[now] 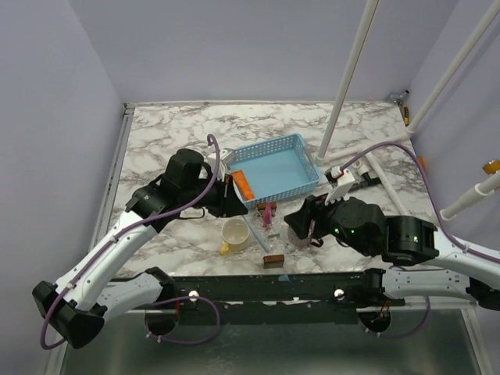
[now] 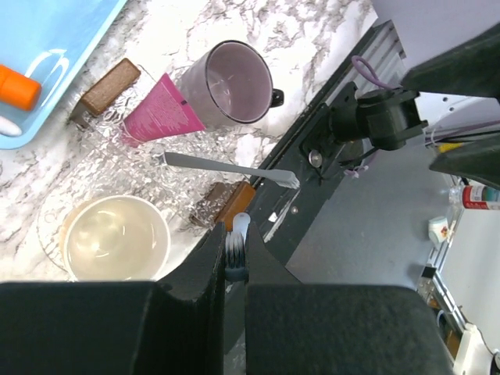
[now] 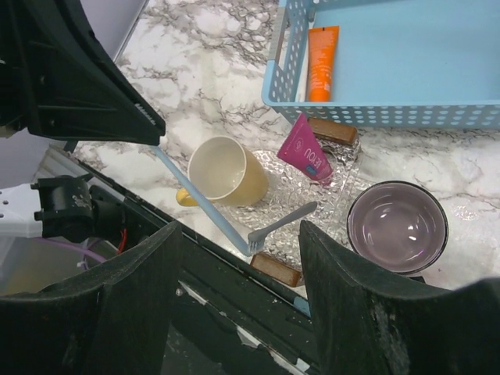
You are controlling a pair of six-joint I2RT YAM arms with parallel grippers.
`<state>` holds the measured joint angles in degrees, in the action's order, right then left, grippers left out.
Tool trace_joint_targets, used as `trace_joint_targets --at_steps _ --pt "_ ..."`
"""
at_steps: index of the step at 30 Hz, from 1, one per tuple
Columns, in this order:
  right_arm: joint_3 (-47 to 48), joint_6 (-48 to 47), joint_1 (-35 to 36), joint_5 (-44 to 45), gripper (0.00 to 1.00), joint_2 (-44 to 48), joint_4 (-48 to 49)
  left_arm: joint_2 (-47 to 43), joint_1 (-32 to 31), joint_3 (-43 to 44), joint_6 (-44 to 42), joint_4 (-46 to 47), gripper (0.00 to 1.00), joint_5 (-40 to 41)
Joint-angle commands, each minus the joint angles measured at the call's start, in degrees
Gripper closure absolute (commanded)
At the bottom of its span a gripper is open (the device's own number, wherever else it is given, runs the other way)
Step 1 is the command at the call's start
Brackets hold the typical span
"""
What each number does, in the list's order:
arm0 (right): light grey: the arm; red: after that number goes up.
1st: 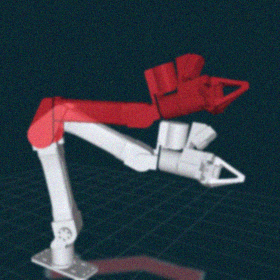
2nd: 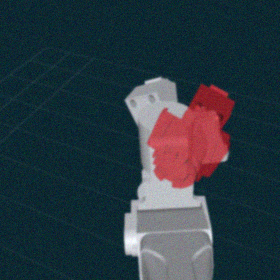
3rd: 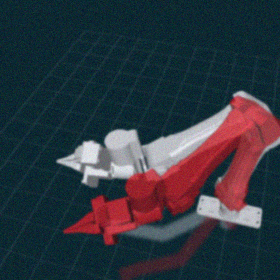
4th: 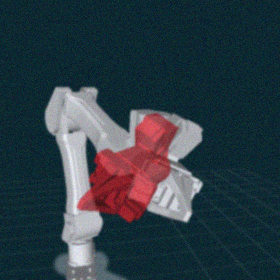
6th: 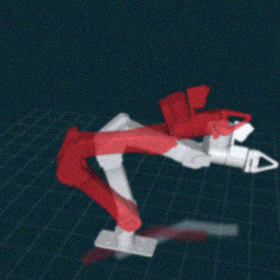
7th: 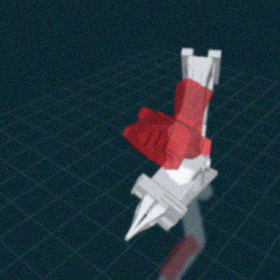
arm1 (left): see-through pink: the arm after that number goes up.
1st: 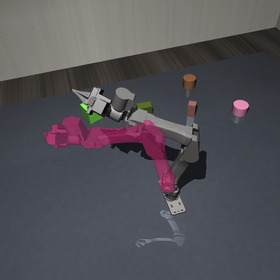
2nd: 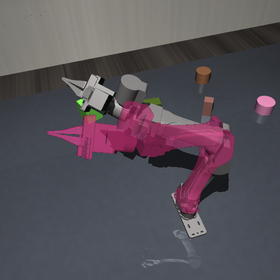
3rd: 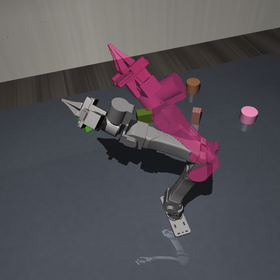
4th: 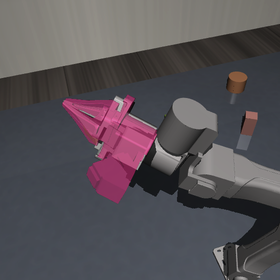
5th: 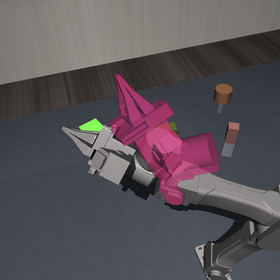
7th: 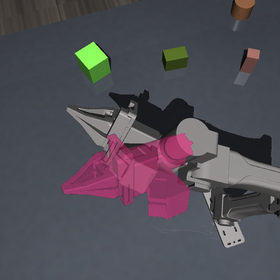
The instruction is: Prepare toiletry sets of a toothbrush and toothpaste on the tray
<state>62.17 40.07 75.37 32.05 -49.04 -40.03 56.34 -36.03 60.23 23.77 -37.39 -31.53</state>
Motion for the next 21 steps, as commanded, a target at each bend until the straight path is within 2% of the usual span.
trace_joint_targets --at_steps 1,15,21 --pt "-0.9 1.1 0.1 2.0 0.35 0.7 -1.3 2.6 -0.6 2.5 -2.6 0.8 1.00 3.2" --pt "-2.9 0.8 0.2 1.8 0.35 1.8 -1.0 12.9 -7.4 10.5 -6.4 -3.0 1.00 13.2" --pt "-3.4 0.6 0.2 1.8 0.35 1.8 -1.1 16.0 -9.7 12.3 -6.5 -3.4 1.00 14.8"
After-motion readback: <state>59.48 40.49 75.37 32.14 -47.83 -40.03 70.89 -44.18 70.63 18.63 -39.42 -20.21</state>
